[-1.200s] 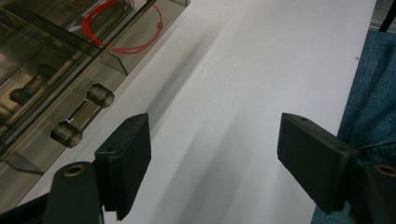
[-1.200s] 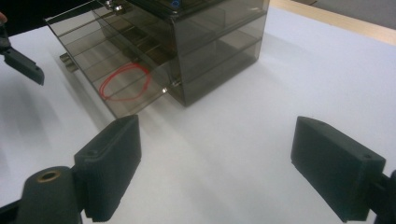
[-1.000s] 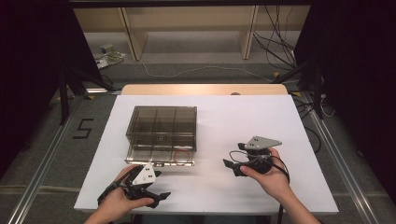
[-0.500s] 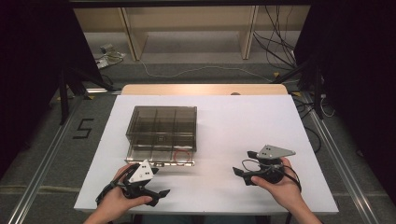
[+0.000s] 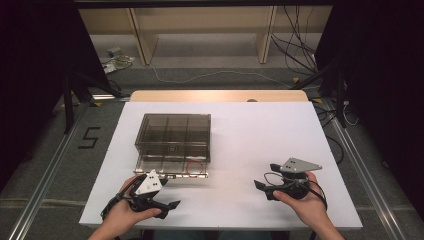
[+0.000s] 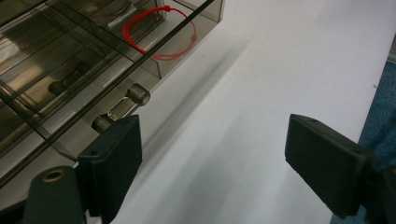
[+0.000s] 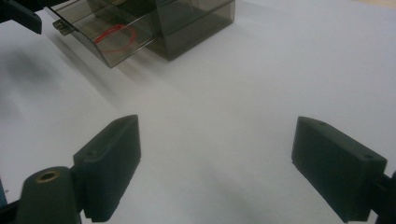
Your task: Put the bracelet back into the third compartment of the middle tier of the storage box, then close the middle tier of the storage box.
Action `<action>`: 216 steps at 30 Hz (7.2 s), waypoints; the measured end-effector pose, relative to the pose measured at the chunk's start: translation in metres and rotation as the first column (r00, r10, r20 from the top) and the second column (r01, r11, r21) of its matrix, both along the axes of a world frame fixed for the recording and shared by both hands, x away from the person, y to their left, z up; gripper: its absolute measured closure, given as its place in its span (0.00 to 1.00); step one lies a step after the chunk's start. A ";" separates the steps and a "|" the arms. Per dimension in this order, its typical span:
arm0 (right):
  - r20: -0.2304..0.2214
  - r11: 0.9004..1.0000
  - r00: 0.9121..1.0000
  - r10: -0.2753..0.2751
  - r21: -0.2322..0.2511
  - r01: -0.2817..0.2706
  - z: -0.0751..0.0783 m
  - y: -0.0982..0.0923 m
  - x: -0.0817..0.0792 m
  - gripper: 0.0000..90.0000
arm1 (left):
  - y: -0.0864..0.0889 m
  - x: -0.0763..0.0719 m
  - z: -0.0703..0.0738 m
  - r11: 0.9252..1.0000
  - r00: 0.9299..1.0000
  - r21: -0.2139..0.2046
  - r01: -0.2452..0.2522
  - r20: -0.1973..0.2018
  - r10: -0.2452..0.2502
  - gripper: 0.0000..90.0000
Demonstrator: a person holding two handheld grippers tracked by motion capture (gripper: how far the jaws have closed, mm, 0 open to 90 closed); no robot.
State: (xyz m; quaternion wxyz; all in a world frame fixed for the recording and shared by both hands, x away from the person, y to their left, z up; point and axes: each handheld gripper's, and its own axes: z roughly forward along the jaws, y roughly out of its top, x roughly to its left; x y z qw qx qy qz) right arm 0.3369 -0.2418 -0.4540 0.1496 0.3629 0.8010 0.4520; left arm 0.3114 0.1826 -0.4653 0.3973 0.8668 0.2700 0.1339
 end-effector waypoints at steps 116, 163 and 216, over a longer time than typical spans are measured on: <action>-0.015 1.000 1.000 -0.009 -0.017 0.009 -0.005 -0.004 0.001 0.18 | 0.021 0.042 -0.005 0.976 0.976 0.042 -0.211 0.060 0.209 1.00; -0.014 1.000 1.000 0.002 -0.022 -0.003 -0.006 -0.002 0.002 0.18 | 0.026 0.053 -0.003 0.966 0.964 -0.027 -0.259 0.050 0.260 1.00; -0.017 1.000 1.000 0.000 -0.021 0.000 -0.006 -0.001 0.002 0.18 | 0.020 0.060 0.001 0.963 0.961 -0.017 -0.271 0.057 0.271 1.00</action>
